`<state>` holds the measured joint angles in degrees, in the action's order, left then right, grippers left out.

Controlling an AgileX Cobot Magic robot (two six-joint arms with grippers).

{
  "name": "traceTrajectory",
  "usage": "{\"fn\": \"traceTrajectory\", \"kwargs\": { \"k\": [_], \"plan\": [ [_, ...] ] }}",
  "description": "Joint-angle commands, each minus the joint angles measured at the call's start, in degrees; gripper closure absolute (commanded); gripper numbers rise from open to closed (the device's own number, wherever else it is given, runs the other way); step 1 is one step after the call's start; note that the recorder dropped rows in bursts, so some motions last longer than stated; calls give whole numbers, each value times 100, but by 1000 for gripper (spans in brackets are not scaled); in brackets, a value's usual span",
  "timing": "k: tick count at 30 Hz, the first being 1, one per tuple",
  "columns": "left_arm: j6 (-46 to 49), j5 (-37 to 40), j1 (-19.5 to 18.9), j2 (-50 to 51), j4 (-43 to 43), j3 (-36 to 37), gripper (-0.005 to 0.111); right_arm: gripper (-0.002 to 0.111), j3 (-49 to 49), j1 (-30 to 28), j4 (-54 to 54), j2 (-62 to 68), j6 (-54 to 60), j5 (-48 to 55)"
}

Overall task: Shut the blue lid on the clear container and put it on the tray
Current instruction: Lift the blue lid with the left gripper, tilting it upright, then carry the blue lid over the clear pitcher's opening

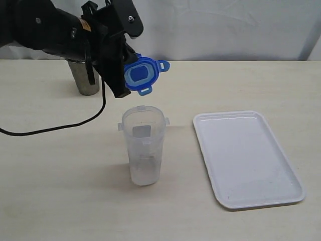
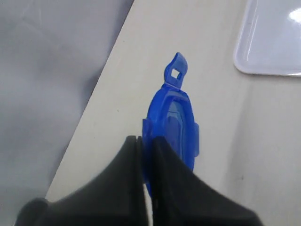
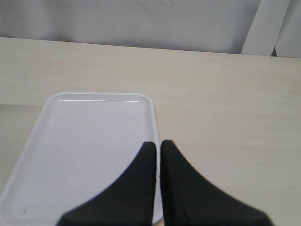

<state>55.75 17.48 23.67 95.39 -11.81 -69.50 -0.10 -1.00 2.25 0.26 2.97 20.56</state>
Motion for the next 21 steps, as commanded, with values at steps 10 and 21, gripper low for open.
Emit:
{"fn": "traceTrajectory", "kwargs": {
  "k": [10,21],
  "plan": [
    [-106,106,237,-603,955,11,107,104,10,-20,-10,-26,46,-8],
    [-838,205,648,-1265,1587,767,107,104,10,-20,-10,-26,46,-8]
  ]
}}
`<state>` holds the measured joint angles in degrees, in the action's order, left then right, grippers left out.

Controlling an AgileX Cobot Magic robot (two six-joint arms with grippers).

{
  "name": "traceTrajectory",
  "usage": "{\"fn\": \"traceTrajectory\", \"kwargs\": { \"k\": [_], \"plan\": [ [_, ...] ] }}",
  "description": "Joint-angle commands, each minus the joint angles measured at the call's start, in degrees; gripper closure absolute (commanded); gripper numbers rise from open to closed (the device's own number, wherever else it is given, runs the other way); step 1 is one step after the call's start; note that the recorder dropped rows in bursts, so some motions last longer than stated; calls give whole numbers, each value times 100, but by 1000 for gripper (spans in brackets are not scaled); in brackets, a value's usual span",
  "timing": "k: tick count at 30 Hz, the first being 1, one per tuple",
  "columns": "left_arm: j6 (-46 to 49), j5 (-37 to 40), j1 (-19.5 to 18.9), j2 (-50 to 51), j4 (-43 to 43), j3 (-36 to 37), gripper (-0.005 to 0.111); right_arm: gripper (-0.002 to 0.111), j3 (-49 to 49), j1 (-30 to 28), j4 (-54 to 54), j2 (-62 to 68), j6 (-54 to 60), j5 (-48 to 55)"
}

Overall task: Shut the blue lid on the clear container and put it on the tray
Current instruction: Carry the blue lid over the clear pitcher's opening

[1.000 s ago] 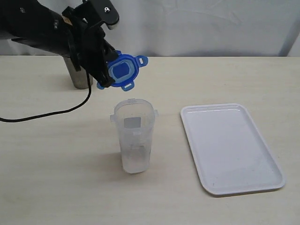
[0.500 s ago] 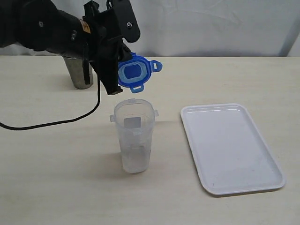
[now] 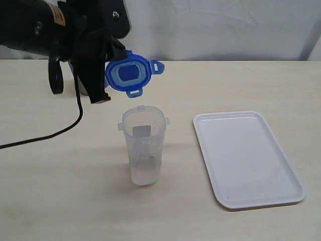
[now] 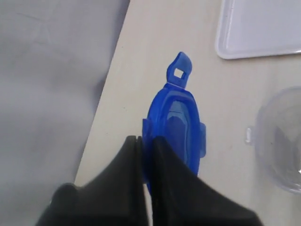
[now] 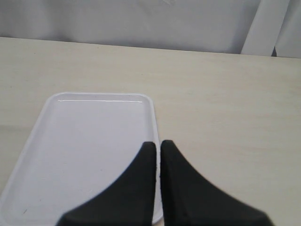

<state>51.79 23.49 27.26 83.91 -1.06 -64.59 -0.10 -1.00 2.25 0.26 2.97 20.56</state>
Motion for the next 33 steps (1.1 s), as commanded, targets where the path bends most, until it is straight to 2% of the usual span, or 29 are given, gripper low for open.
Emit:
{"fn": "traceTrajectory", "kwargs": {
  "k": [1,17,33],
  "plan": [
    [-496,-483,305,-117,551,292,107,104,10,-20,-10,-26,46,-8],
    [-865,-88,549,-268,1004,322,107,104,10,-20,-10,-26,46,-8],
    [-874,-44,549,-387,1308,322,107,104,10,-20,-10,-26,46,-8]
  ]
}}
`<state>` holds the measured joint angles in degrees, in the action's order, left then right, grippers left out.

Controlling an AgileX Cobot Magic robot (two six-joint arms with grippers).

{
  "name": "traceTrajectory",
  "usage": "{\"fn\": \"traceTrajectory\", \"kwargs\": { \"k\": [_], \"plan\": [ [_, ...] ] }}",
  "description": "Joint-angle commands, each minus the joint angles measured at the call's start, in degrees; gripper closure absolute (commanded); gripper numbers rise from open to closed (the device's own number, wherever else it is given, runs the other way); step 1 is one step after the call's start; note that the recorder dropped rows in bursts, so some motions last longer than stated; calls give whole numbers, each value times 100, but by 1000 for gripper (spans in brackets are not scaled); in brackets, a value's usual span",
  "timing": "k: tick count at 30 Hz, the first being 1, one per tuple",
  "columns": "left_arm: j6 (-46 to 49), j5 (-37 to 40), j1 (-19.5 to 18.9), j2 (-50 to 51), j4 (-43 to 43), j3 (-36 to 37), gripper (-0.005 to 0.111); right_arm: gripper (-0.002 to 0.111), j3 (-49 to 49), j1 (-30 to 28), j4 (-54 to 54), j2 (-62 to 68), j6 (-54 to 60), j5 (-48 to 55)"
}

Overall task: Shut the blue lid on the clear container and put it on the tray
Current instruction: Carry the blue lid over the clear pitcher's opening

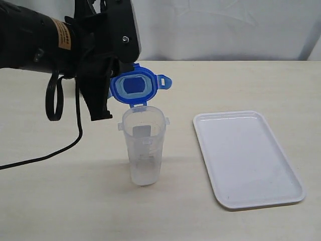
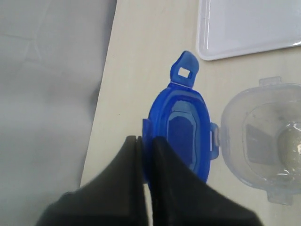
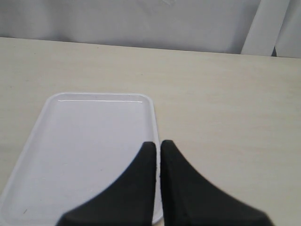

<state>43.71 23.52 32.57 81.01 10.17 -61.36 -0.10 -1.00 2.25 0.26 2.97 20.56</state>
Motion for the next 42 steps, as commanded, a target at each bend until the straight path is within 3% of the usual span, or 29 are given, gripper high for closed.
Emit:
{"fn": "traceTrajectory", "kwargs": {
  "k": [1,10,28,42],
  "plan": [
    [-66,-48,18,-107,213,-1,107,104,10,-20,-10,-26,46,-8],
    [-263,-90,440,-107,609,-1,107,104,10,-20,-10,-26,46,-8],
    [-796,355,451,-107,867,-1,107,104,10,-20,-10,-26,46,-8],
    [-865,133,503,-107,927,-1,107,104,10,-20,-10,-26,46,-8]
  ]
}}
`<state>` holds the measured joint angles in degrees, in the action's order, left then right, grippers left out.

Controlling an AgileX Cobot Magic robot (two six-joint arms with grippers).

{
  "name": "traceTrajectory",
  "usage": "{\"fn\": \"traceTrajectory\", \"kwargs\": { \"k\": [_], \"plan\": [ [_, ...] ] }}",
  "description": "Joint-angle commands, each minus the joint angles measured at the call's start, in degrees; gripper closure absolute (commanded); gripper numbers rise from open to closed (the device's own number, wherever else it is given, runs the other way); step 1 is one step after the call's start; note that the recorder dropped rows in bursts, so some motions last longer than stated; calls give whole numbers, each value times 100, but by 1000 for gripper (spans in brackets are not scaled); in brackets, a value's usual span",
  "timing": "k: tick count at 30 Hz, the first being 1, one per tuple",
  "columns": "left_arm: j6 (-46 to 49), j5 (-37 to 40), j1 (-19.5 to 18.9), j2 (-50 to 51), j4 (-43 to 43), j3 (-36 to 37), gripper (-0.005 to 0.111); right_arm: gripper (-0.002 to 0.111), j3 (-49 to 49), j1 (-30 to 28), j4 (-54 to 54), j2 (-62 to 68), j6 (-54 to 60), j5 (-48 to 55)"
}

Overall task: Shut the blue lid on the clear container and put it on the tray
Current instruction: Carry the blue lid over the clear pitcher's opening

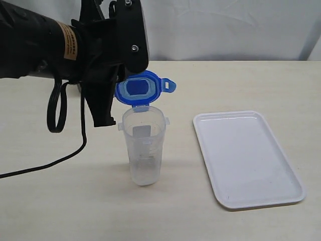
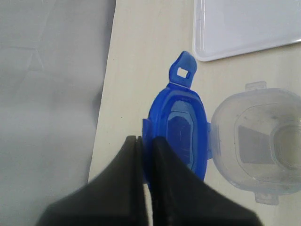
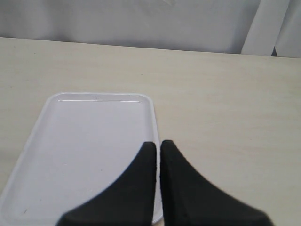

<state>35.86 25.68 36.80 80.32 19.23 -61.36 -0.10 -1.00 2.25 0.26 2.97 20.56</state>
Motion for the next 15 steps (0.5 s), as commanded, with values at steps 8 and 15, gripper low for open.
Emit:
{"fn": "traceTrajectory", "kwargs": {
  "k": [8,15],
  "plan": [
    [-271,91,293,-37,135,-1,107,104,10,-20,-10,-26,46,-8],
    [-463,440,293,-37,162,-1,107,104,10,-20,-10,-26,46,-8]
  ]
}}
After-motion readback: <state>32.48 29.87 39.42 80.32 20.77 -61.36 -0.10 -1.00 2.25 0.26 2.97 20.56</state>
